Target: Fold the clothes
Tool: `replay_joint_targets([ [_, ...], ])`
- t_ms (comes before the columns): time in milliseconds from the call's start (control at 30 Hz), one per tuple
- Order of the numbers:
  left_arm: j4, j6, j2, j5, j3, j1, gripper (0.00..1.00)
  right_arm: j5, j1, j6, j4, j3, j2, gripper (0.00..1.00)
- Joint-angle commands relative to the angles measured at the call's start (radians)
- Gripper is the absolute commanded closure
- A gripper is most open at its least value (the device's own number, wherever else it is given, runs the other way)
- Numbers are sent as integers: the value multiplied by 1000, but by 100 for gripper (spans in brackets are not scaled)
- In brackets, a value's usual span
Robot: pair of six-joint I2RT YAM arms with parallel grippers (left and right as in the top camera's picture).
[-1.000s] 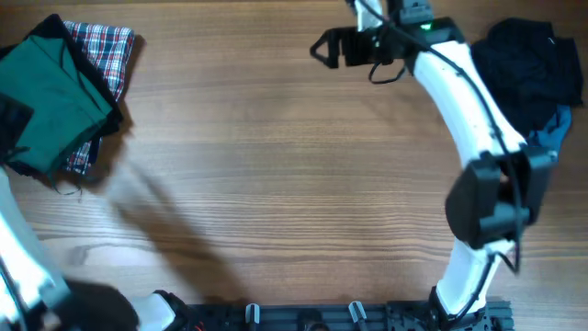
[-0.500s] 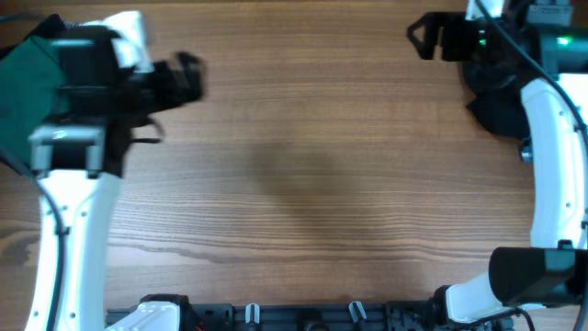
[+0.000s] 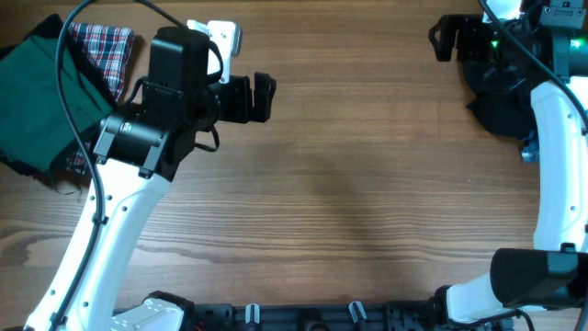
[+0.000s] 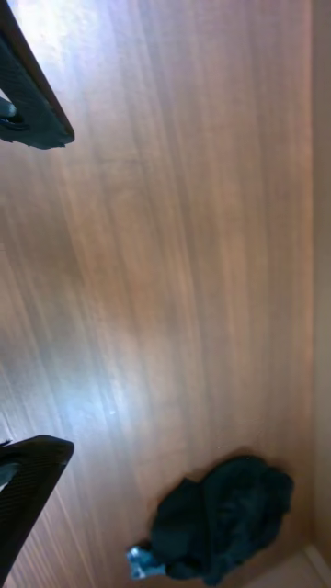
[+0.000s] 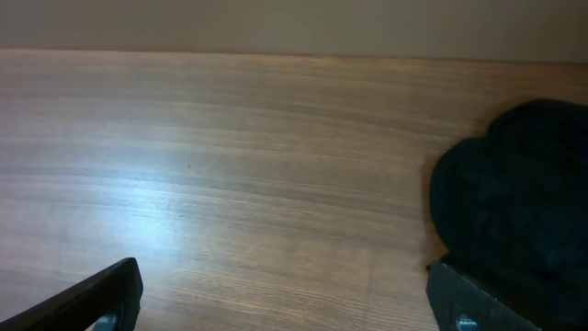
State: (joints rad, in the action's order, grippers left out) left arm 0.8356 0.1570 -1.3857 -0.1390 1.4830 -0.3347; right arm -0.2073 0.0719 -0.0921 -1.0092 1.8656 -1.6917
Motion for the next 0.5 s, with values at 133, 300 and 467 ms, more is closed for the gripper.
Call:
replay_joint_targets([
  [133, 22, -23, -5, 13, 3, -4, 0, 27, -2, -13, 3, 11, 13, 0],
  [300, 22, -23, -5, 13, 3, -4, 0, 28, -1, -13, 3, 11, 13, 0],
  [467, 63, -23, -5, 25, 3, -4, 0, 27, -2, -13, 3, 11, 13, 0],
])
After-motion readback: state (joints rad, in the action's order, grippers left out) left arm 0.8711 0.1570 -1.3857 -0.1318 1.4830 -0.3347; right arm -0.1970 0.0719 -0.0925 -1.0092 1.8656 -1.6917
